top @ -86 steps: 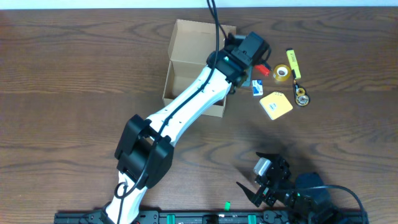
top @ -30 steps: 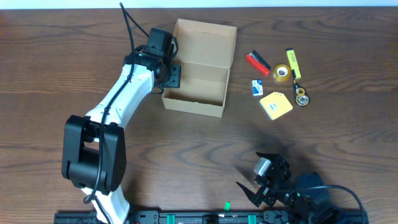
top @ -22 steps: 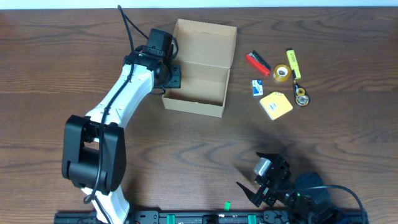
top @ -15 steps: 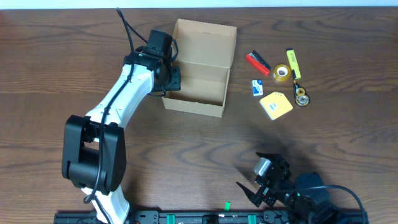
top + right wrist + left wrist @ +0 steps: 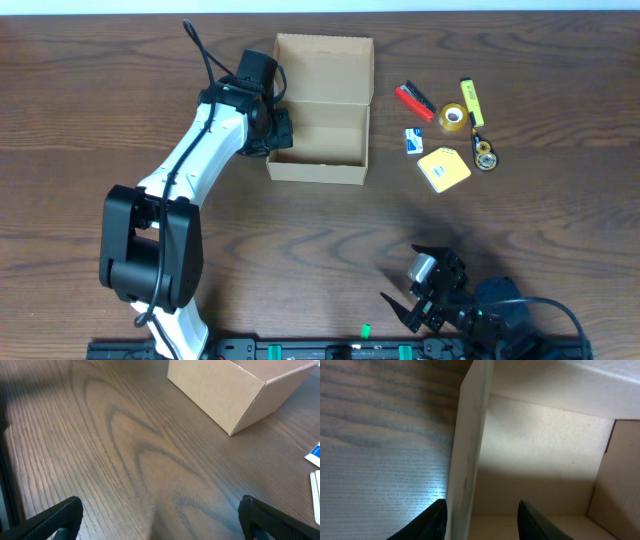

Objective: Pack container

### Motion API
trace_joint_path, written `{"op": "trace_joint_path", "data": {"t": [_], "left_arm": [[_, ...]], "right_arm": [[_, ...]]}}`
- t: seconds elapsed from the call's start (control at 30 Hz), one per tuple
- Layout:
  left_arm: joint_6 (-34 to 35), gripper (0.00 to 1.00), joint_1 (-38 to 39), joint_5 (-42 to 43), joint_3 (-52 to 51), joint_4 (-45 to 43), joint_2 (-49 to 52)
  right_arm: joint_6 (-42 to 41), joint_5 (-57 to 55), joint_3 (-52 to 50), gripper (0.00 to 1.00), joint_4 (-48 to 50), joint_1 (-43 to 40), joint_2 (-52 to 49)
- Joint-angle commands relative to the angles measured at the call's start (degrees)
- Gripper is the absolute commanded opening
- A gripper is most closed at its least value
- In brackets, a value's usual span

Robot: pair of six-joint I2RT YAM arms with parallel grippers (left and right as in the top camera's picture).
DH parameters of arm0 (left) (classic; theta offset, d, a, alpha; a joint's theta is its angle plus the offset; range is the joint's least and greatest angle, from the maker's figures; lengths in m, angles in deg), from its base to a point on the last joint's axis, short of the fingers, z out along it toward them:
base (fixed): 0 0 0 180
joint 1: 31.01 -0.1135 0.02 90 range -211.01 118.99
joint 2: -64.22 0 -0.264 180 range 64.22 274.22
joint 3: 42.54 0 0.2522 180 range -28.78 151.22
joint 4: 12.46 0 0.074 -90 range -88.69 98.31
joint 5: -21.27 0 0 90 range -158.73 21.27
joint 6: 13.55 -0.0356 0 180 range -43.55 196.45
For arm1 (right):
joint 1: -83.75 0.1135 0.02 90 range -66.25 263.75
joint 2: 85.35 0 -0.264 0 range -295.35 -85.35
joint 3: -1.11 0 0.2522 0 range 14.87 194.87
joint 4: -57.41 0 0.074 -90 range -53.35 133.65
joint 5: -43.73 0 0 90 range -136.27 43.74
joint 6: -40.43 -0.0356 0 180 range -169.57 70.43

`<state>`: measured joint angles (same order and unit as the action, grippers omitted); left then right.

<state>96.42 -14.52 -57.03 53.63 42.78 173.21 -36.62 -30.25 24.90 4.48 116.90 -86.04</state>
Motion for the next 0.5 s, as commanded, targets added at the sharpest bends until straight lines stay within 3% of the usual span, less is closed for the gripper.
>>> {"op": "trace_joint_path", "data": {"t": [0.0, 0.47], "left_arm": [[1.5, 0.46, -0.2, 0.4, -0.3, 0.6, 0.4], [2.0, 0.46, 1.5, 1.4, -0.3, 0.5, 0.4]], "right_arm": [[-0.7, 0.0, -0.5, 0.99, -0.3, 0.4, 0.4], [-0.7, 0.1, -0.5, 0.99, -0.3, 0.4, 0.4]]}}
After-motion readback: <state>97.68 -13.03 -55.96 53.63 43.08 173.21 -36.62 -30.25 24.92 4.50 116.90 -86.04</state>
